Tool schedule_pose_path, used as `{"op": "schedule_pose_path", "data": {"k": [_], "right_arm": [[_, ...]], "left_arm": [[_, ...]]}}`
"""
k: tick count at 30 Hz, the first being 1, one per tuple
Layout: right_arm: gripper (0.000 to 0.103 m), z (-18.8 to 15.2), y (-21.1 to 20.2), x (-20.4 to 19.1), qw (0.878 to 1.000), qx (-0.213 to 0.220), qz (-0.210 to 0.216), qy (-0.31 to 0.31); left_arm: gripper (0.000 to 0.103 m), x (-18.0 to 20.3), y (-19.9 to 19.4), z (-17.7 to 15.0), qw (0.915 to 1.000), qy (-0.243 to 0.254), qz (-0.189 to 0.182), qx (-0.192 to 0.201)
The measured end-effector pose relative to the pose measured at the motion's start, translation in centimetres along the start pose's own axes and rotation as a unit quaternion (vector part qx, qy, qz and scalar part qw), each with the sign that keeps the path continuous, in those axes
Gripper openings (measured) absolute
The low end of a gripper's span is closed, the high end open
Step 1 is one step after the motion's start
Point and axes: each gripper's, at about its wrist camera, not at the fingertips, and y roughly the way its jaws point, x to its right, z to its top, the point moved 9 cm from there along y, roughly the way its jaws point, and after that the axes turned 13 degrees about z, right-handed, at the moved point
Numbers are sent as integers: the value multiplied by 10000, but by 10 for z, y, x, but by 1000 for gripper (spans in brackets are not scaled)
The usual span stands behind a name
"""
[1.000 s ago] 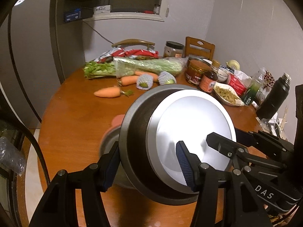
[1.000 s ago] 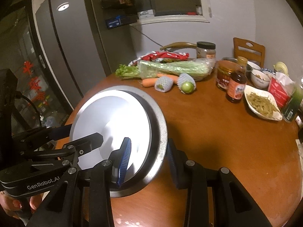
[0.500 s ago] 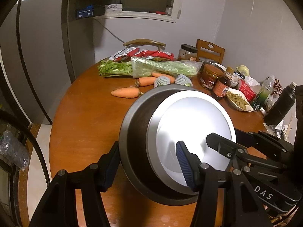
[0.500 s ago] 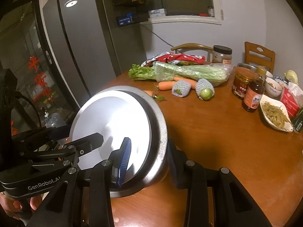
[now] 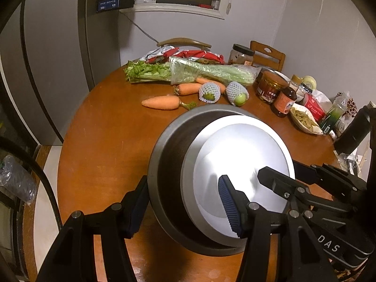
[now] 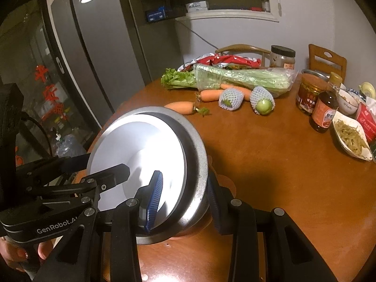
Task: Organize plates and bowls
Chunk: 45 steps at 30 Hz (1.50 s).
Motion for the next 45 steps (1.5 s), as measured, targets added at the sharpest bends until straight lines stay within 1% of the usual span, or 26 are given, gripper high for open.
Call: {"op": "schedule_pose_path", "data": {"k": [9, 24, 45], "right_arm": [[39, -8, 11, 6, 9999, -134, -3, 58], [39, -16, 21, 9, 9995, -313, -5, 62], [39, -16, 26, 12, 9994, -353, -72, -15]], "left_arm": [[58, 3, 13, -7, 9998, 36, 15, -170], [58, 4, 22, -9, 9995, 52, 95, -285], [58, 4, 29, -9, 9995, 88, 106, -291]]}}
